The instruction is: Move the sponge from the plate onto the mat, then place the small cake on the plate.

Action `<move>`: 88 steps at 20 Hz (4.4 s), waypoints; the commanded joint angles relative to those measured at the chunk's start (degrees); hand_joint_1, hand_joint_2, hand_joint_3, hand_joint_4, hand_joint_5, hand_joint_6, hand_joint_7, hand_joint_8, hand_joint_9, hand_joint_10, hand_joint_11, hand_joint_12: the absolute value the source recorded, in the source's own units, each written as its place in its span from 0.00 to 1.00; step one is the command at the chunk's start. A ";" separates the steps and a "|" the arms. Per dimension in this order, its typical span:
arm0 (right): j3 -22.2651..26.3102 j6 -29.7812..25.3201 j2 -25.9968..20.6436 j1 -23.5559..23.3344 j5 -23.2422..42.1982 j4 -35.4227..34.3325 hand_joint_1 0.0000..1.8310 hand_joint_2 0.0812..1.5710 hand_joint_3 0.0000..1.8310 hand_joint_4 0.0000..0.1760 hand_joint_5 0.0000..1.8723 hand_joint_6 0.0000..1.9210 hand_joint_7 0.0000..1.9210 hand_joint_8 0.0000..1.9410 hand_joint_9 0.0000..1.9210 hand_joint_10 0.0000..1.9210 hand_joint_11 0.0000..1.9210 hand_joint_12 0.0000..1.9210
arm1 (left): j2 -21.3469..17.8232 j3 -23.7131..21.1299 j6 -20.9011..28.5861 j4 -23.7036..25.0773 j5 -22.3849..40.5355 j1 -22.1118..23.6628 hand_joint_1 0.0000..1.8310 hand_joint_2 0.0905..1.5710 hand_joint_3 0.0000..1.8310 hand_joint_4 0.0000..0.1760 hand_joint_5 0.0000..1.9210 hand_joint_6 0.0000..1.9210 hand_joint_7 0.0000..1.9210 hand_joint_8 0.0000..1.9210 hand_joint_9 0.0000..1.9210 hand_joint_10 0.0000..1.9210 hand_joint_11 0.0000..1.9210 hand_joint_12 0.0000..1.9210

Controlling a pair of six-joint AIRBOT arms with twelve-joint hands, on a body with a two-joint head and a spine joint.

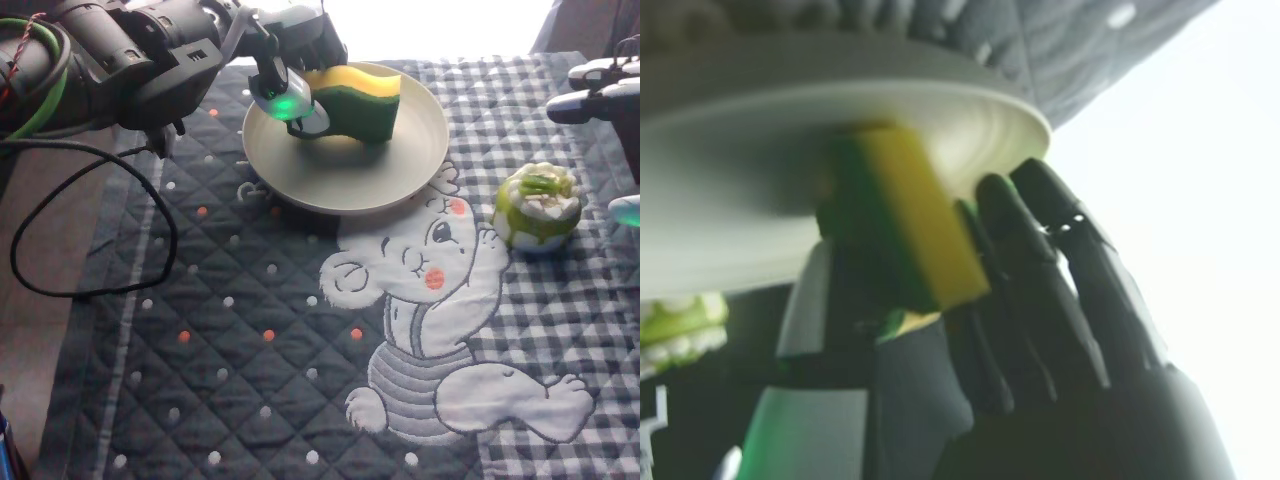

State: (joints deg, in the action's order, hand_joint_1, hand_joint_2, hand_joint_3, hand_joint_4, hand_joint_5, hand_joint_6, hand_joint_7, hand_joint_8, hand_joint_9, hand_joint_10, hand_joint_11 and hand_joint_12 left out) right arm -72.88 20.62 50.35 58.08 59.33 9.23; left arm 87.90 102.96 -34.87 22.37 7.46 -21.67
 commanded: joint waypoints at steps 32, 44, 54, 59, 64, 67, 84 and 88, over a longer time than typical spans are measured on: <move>1.36 -1.71 -1.27 -0.55 6.27 -2.79 0.37 0.75 0.00 0.58 0.25 0.00 0.15 0.00 0.14 0.00 0.15 0.01 | -34.07 -38.09 11.47 -4.67 35.76 -26.82 0.63 0.59 0.00 0.00 0.50 0.01 0.47 0.16 0.39 0.41 0.24 0.66; 0.43 -1.62 -1.31 -1.95 10.96 -2.23 0.33 0.76 0.00 0.69 0.22 0.00 0.16 0.00 0.13 0.00 0.12 0.00 | -36.85 -39.63 9.46 -12.84 48.77 -27.42 0.50 0.44 0.00 0.57 0.18 0.00 0.12 0.00 0.07 0.02 0.00 0.13; -5.33 -2.60 4.01 -11.90 -0.19 8.10 0.31 0.69 0.00 0.81 0.14 0.00 0.10 0.00 0.09 0.01 0.12 0.01 | -36.60 -39.59 6.00 -20.90 57.35 -28.26 0.45 0.48 0.01 0.62 0.07 0.00 0.03 0.00 0.00 0.00 0.02 0.01; -9.12 -8.25 7.40 -12.21 -7.28 14.64 0.48 0.57 0.00 0.97 0.11 0.00 0.07 0.00 0.06 0.00 0.12 0.02 | -35.97 -39.61 6.03 -21.63 57.42 -29.13 0.46 0.47 0.00 0.50 0.08 0.00 0.06 0.00 0.03 0.00 0.01 0.03; -10.93 -10.44 9.97 -14.36 -12.90 21.07 0.60 0.55 0.00 0.56 0.20 0.00 0.17 0.00 0.20 0.00 0.13 0.28 | -35.60 -39.62 6.04 -22.45 57.43 -30.08 0.45 0.49 0.00 0.46 0.10 0.00 0.06 0.00 0.01 0.00 0.00 0.00; -11.30 -10.44 12.44 -19.38 -17.89 29.67 0.65 0.56 0.00 0.36 0.28 0.00 0.26 0.00 0.32 0.01 0.18 0.47 | -36.43 -40.38 6.13 -24.33 59.78 -32.89 0.45 0.49 0.00 0.39 0.10 0.00 0.06 0.00 0.02 0.00 0.00 0.00; -12.53 -10.43 12.39 -19.61 -18.18 28.36 0.74 0.70 0.00 0.00 0.54 0.44 0.49 0.56 0.44 0.69 0.34 0.74 | -36.38 -40.75 6.45 -25.09 60.84 -34.26 0.46 0.50 0.00 0.27 0.14 0.00 0.09 0.00 0.08 0.00 0.00 0.35; -13.06 -9.46 12.39 -25.83 -15.54 27.06 0.75 0.69 0.00 0.00 0.55 0.42 0.52 0.50 0.44 0.71 0.31 0.78 | -36.35 -40.87 6.47 -25.24 61.30 -34.55 0.45 0.49 0.00 0.29 0.16 0.00 0.11 0.00 0.08 0.00 0.00 0.34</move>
State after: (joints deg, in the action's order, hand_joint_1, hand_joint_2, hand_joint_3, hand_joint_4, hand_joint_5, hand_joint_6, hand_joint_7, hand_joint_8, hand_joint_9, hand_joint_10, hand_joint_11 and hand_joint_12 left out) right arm -85.76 10.96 62.89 32.93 36.95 39.99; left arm 51.33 62.13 -28.91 -1.74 61.43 -56.60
